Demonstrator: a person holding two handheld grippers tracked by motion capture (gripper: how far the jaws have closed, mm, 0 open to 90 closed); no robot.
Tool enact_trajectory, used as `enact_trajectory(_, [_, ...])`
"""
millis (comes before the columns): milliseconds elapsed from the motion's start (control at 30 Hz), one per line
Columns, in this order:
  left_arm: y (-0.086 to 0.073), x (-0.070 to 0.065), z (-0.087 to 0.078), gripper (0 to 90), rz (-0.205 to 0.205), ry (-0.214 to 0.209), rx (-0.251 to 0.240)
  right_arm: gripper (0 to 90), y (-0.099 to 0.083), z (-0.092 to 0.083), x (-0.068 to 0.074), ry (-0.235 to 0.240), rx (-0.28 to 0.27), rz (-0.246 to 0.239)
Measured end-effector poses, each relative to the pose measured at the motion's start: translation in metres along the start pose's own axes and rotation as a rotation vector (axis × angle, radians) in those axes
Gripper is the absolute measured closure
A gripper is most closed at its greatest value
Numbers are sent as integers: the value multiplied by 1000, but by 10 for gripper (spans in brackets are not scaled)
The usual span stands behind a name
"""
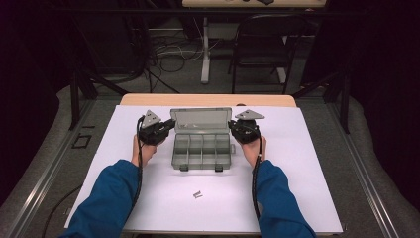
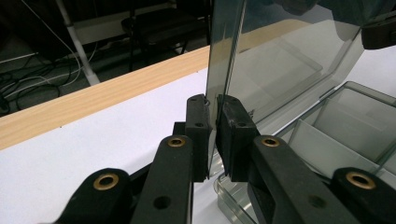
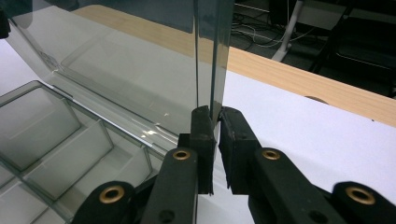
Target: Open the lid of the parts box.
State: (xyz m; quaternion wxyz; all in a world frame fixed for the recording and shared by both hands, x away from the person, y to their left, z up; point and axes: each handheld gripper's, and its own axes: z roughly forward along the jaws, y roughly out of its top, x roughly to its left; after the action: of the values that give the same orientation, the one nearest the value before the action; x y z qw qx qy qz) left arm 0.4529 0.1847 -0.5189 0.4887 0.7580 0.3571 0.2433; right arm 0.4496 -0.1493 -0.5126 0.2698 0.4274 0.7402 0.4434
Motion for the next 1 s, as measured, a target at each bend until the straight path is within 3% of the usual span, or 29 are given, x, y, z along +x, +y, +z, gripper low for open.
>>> enact_trajectory(767, [-6, 1, 15, 825, 11, 35, 60, 833, -3, 16, -2, -21, 53, 11])
enact_trajectory(1000, [-10, 1, 20, 818, 5, 45, 99, 824, -4, 20, -2, -23, 72, 4])
